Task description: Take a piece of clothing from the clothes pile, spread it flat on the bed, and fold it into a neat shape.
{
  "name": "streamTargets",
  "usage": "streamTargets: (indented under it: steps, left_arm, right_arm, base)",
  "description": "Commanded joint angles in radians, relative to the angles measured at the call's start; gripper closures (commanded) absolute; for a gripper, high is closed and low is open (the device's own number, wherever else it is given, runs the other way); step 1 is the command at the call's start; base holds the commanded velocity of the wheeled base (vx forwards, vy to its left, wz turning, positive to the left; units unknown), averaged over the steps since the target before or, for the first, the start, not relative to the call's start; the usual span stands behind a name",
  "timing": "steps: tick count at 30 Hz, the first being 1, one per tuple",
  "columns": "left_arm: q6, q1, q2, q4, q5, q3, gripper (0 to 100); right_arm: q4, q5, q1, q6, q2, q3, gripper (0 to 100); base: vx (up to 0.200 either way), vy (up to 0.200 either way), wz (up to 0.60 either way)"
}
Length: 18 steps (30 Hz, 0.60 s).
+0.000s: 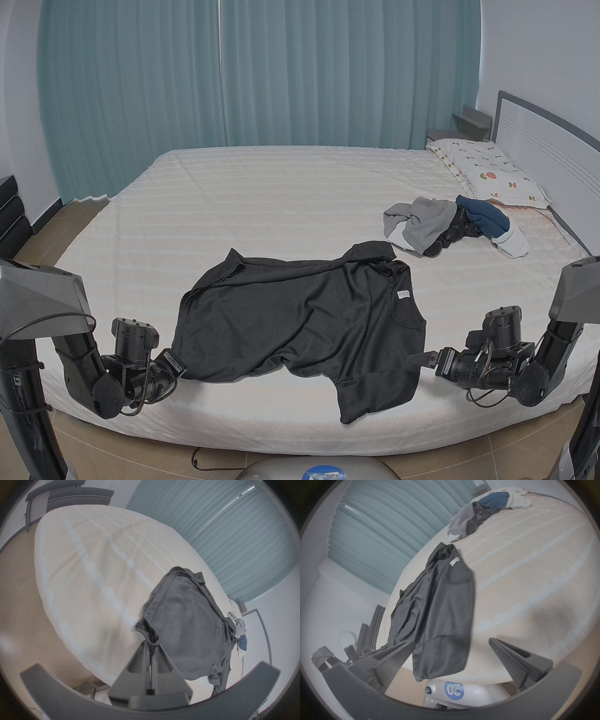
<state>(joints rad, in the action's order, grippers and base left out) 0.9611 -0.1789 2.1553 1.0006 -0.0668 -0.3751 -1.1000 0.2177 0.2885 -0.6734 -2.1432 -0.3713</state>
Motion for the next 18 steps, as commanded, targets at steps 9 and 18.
streamTargets:
  steps: [9, 18]
  left_arm:
    - [-0.01, 0.078, -0.134, 0.003, 0.01, 0.047, 100]
    - [-0.015, 0.096, -0.129, 0.004, 0.013, 0.044, 100]
  right_arm:
    - [-0.032, -0.135, 0.047, -0.002, -0.21, -0.202, 0]
    - [0.006, -0.136, 0.017, 0.003, -0.222, -0.344, 100]
  base:
    - [0.0, 0.0, 0.0]
    - [0.0, 0.0, 0.0]
